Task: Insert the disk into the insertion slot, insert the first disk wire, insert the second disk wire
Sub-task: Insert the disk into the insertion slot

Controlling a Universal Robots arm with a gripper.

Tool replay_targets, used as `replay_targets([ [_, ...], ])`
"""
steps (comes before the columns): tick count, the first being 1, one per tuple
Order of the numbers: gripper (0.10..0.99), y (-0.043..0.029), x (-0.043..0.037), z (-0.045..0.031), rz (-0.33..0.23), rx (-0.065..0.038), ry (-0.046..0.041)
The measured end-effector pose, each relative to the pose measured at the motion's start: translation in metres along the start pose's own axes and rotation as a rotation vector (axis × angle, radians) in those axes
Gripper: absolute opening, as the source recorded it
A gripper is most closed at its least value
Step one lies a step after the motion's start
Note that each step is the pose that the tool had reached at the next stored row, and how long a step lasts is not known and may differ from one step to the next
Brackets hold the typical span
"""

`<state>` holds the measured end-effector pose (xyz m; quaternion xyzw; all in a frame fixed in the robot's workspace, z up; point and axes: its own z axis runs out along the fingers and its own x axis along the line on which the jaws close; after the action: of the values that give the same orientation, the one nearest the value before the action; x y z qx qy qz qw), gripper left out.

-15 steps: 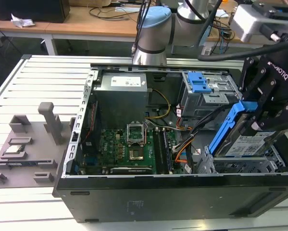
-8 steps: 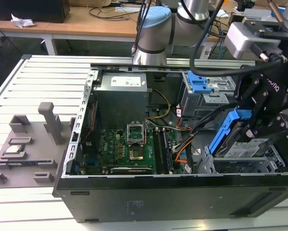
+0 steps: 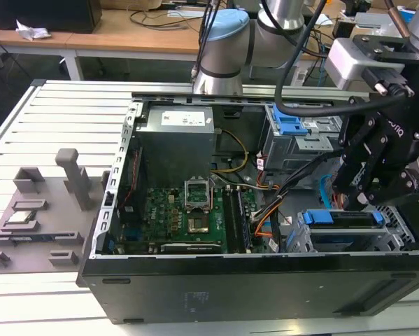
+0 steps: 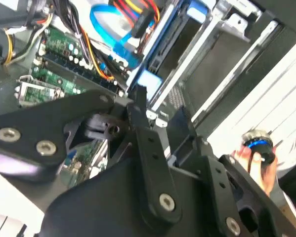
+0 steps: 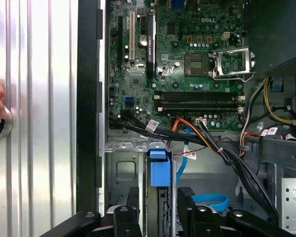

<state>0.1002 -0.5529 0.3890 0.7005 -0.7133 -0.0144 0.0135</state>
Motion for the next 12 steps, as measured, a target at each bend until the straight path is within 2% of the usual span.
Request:
replay_targets([
  [3, 0.427, 0.0, 0.0, 0.0001, 0.0, 0.0, 0.0001],
  [4, 0.361, 0.0, 0.0, 0.0001, 0.0, 0.0, 0.0001],
  [5, 0.361, 0.0, 0.0, 0.0001, 0.0, 0.0, 0.0],
  [9, 0.106, 0.0, 0.0, 0.0003, 0.0, 0.0, 0.0],
  [12, 0.106, 0.0, 0.0, 0.0004, 0.0, 0.0, 0.0],
])
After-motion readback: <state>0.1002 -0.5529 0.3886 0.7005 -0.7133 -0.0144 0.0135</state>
